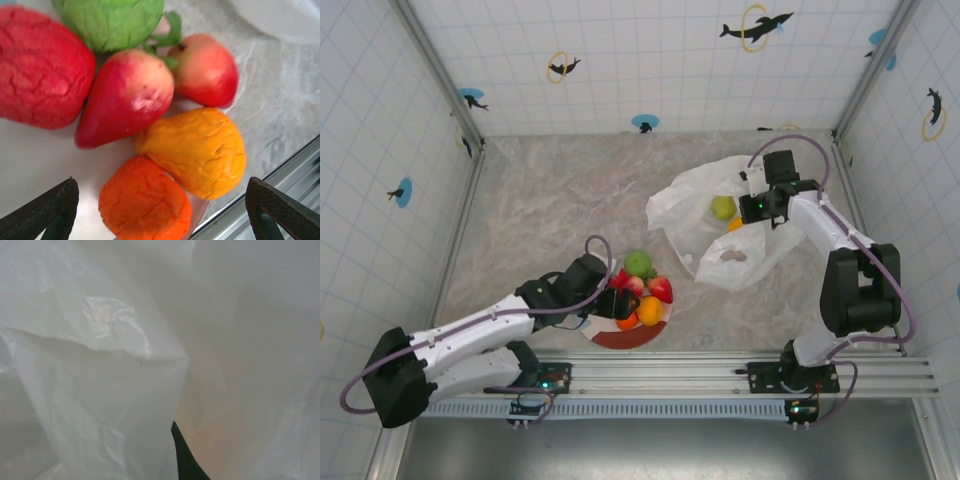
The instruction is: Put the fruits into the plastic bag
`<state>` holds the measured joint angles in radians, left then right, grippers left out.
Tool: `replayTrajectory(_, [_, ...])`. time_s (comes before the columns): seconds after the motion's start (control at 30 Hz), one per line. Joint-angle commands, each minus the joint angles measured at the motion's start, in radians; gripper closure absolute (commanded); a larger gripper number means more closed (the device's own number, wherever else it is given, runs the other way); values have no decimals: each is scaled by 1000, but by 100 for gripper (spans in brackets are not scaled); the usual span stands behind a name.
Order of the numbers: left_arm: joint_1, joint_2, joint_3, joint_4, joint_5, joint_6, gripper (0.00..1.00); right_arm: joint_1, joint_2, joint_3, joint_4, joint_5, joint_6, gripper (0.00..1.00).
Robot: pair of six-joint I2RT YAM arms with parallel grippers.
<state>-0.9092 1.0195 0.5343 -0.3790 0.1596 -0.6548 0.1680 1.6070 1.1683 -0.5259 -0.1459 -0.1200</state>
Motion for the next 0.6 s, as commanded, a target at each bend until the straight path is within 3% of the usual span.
replayTrajectory(0.0, [-9,29,-9,-31,15,-17,11,-3,-14,5,-4,14,8,98])
replayTrajectory(0.57, [-12,114,11,-92,-47,13,17,-7,-6,1,6,15,12,98])
